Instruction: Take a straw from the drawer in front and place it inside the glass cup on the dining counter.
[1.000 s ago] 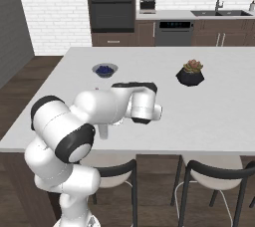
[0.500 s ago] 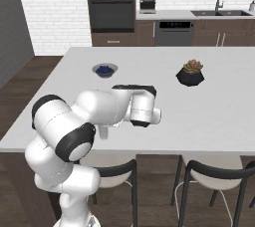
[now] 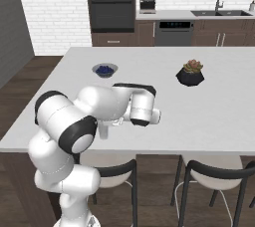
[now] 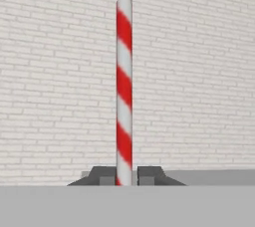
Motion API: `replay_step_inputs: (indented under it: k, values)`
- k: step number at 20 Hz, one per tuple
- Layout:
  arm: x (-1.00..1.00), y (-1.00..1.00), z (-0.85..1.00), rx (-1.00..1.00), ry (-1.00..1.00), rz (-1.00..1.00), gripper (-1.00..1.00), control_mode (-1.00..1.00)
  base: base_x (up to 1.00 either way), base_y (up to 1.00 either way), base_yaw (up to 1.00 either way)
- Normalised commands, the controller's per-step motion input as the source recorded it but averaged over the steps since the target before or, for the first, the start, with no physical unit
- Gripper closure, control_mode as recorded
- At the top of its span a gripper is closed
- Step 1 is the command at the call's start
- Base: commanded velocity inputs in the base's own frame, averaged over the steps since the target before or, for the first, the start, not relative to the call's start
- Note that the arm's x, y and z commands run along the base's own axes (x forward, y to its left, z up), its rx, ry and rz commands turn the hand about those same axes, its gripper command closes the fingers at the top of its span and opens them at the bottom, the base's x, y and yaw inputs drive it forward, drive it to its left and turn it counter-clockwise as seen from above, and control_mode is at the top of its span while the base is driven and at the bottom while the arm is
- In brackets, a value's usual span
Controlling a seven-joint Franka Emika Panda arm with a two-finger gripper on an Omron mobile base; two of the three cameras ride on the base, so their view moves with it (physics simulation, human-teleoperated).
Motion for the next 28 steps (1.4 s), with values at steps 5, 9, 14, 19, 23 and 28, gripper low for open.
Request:
replay_step_inputs:
  k: [5, 9, 14, 19, 23, 28]
  values:
    - [0.17, 0.00, -0.05, 0.00, 0.04, 0.00, 1.00, -1.00, 0.00, 0.00, 0.00]
    - [0.16, 0.00, -0.18, 0.00, 0.05, 0.00, 1.00, -1.00, 0.00, 0.00, 0.00]
    - [0.14, 0.00, -0.22, 0.00, 0.05, 0.01, 1.00, -1.00, 0.00, 0.00, 0.00]
    - [0.18, 0.00, -0.15, 0.00, 0.02, 0.00, 1.00, -1.00, 0.00, 0.00, 0.00]
    - [0.13, 0.00, -0.07, 0.00, 0.02, 0.00, 1.00, -1.00, 0.00, 0.00, 0.00]
    - [0.01, 0.04, -0.01, 0.00, 0.00, 0.01, 1.00, -1.00, 0.00, 0.00, 0.00]
